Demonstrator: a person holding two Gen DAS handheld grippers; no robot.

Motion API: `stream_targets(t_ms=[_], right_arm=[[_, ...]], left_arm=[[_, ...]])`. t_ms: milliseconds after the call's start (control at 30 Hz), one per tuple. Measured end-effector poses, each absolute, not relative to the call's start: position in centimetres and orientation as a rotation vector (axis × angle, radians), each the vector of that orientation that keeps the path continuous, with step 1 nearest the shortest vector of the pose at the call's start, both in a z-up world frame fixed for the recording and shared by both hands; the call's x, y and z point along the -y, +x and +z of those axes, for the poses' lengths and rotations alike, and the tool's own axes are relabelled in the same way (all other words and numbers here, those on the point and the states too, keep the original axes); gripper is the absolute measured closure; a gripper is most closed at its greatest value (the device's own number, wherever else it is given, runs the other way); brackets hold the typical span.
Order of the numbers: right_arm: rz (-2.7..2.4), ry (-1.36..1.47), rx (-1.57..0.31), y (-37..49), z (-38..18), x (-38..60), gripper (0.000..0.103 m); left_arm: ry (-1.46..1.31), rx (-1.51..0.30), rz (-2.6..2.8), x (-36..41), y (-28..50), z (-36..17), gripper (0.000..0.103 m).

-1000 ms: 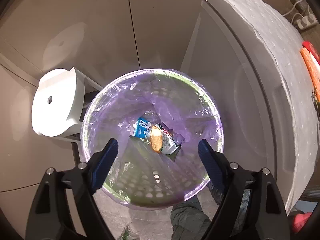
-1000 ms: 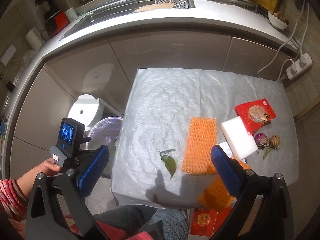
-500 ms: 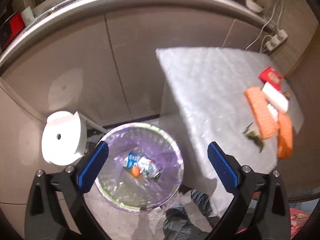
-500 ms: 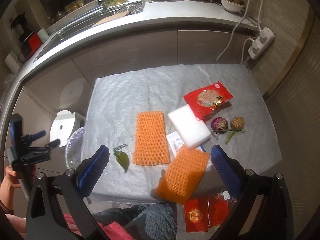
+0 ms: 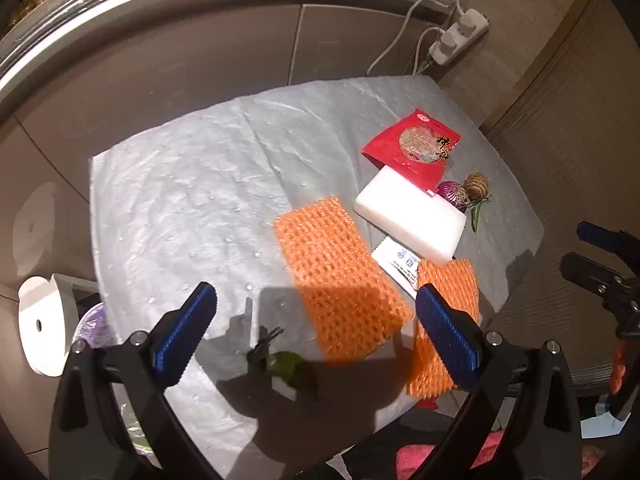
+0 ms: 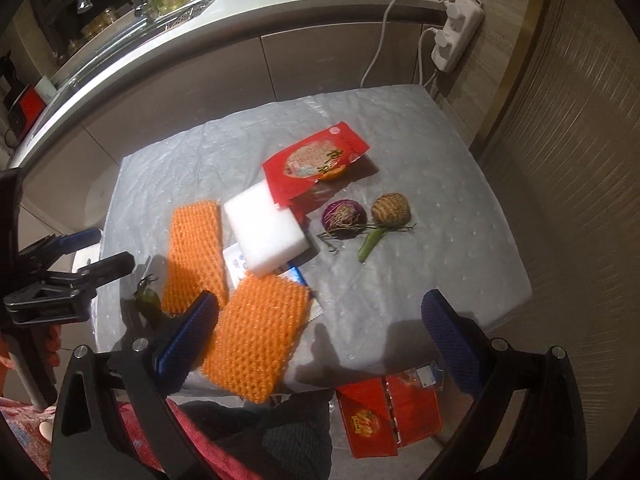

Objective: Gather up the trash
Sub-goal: 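Move the left tool back over the table toward the orange foam net, then grasp the orange foam net with the left tool while the right tool grasps the red snack packet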

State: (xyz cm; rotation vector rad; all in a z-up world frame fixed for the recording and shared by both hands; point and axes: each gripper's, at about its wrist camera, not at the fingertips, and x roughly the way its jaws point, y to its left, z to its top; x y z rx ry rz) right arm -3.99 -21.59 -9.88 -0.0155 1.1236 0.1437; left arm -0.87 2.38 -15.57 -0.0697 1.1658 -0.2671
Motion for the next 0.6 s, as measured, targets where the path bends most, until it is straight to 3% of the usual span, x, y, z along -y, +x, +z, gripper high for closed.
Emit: stream_targets(t_ms=[433, 533, 567, 600], right_arm=[[0.189, -0.042, -1.118, -0.9, -11.1, 25.8, 0.002], [0.209, -0.058, -1.122, 0.3, -11.6, 25.9, 0.002], [0.215, -0.061, -1.123, 0.7, -11.7, 25.9, 0.002], [0.222, -0.062, -1.125, 1.2, -11.9, 26.0, 0.002]], left_arm=[[-0.031, -1.357, -0.152, 2.1, 2.8, -21.9, 0.008], [-0.001, -1.371, -0.088, 2.4, 2.9, -22.7, 0.027], [0.023, -1.357, -0.077, 2.6, 2.8, -22.6, 0.038], [0.035, -1.349, -0.078, 2.9, 2.7, -22.5, 0.041]])
